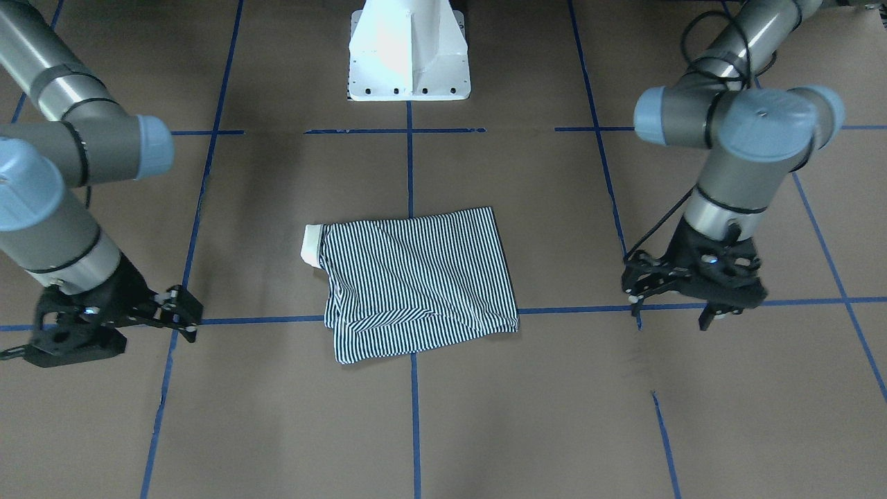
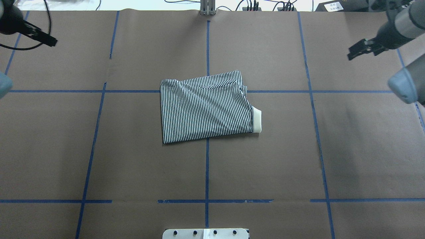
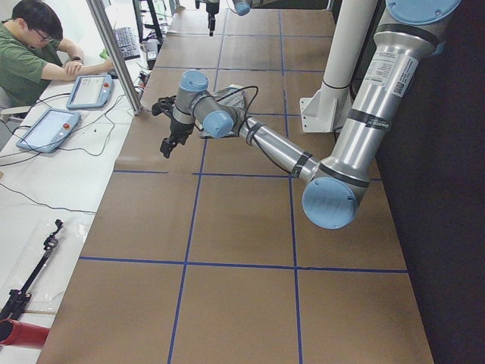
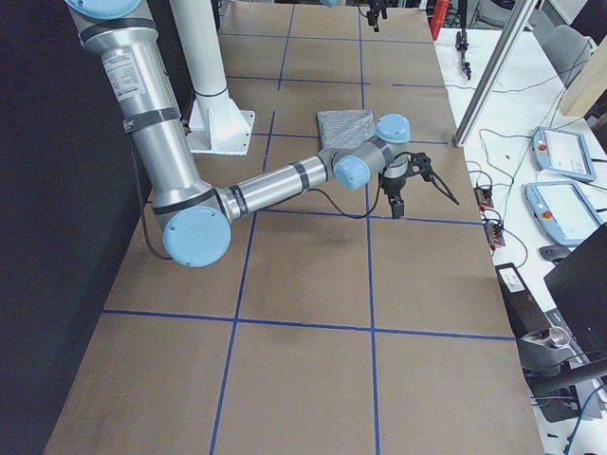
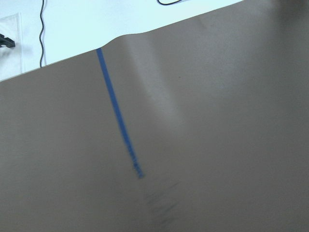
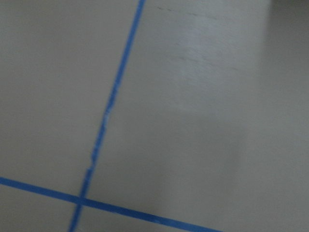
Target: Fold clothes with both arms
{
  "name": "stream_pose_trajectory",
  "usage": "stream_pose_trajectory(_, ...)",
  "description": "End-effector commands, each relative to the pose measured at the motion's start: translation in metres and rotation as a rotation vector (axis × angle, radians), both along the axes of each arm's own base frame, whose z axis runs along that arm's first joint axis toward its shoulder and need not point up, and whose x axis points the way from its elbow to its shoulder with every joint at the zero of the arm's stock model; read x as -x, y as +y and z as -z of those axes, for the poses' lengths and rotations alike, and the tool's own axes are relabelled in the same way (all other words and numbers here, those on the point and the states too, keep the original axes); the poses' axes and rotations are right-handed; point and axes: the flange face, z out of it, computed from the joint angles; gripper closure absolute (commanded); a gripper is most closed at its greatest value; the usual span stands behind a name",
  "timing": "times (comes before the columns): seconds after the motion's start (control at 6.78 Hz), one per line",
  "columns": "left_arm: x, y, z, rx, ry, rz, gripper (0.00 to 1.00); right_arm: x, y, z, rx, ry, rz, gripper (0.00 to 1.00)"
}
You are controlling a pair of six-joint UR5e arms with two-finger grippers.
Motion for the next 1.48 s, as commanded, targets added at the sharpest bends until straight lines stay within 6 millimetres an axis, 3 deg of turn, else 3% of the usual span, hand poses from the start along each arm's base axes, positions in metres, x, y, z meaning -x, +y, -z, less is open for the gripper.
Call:
stream_pose_trajectory(0.0, 0.112, 0.025, -0.071, 0.057, -0.029, -0.052, 0.00, -0.135, 0.066, -0.107, 0.104, 0.005, -0.016, 0.00)
stream_pose_trajectory(0.15, 0.118, 0.051, -0.117, 0.141, -0.038, -0.049, 0.00, -0.163, 0.125, -0.167, 0.175, 0.015, -0.015, 0.00)
stream_pose_trajectory(0.3, 0.138, 0.075, -0.175, 0.244, -0.049, -0.020, 0.00, -0.177, 0.178, -0.214, 0.234, 0.031, 0.006, 0.00)
stream_pose_trajectory(0.44, 0.194, 0.092, -0.210, 0.340, 0.010, 0.073, 0.00, -0.192, 0.194, -0.219, 0.235, 0.025, -0.015, 0.00)
stream_pose_trajectory(0.59, 0.193, 0.104, -0.220, 0.402, 0.084, 0.054, 0.00, -0.193, 0.194, -0.216, 0.239, 0.037, -0.026, 0.00)
stream_pose_trajectory(1.03, 0.204, 0.120, -0.234, 0.484, 0.077, 0.014, 0.00, -0.193, 0.183, -0.170, 0.233, 0.031, -0.051, 0.00)
stream_pose_trajectory(1.33, 0.205, 0.127, -0.241, 0.509, 0.079, 0.008, 0.00, -0.194, 0.186, -0.171, 0.239, 0.047, -0.052, 0.00)
